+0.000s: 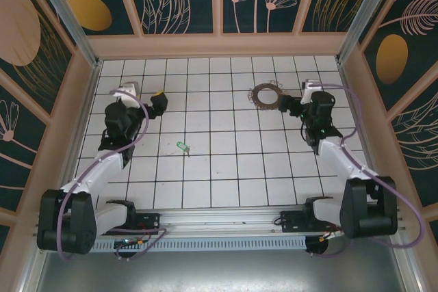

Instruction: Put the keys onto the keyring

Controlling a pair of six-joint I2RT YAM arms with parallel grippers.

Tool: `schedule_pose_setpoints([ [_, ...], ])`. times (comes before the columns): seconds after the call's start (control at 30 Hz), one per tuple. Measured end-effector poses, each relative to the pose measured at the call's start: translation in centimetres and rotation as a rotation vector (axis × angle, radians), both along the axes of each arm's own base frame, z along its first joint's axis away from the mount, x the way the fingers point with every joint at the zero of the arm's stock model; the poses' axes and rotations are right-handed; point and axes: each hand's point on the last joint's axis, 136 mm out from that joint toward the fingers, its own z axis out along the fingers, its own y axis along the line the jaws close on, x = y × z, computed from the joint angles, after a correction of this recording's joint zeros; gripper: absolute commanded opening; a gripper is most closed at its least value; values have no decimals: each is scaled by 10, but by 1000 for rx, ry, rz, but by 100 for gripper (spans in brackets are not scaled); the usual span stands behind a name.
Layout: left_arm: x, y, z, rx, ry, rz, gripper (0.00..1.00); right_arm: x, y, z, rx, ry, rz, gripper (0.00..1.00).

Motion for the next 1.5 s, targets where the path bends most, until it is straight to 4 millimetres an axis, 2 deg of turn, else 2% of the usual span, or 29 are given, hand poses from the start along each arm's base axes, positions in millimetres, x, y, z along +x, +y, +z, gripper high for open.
schedule_pose_setpoints([
  [0.13,-21,-43,1,-155,63,-221,99,2,32,-25,-9,128,91,99],
  [0.23,-45,-77,3,-181,109,-350,99,4,48,-42,-23,200,130,99],
  [0.4,-92,-134,38,-184,79,-570,99,13,57,-68,-35,292,150,95],
  [0.5,-110,-163,51,-178,85,-667,99,23,68,-80,-52,335,173,90],
  [0.57,-116,-178,50,-166,115,-708,99,29,74,-86,-63,355,184,85],
  [0.67,-118,-195,32,-150,186,-741,99,36,78,-93,-83,376,192,77],
  [0.77,-113,-202,2,-128,277,-725,99,41,77,-99,-103,393,182,69],
  [0.87,-110,-203,-14,-110,319,-688,99,42,73,-112,-126,423,167,63],
  [1.03,-105,-196,-18,-99,310,-627,99,39,68,-129,-150,471,146,56],
  [1.23,-102,-187,-20,-91,298,-577,98,52,68,-136,-163,481,133,49],
  [1.5,-105,-180,-32,-80,315,-550,98,63,70,-150,-202,502,110,46],
])
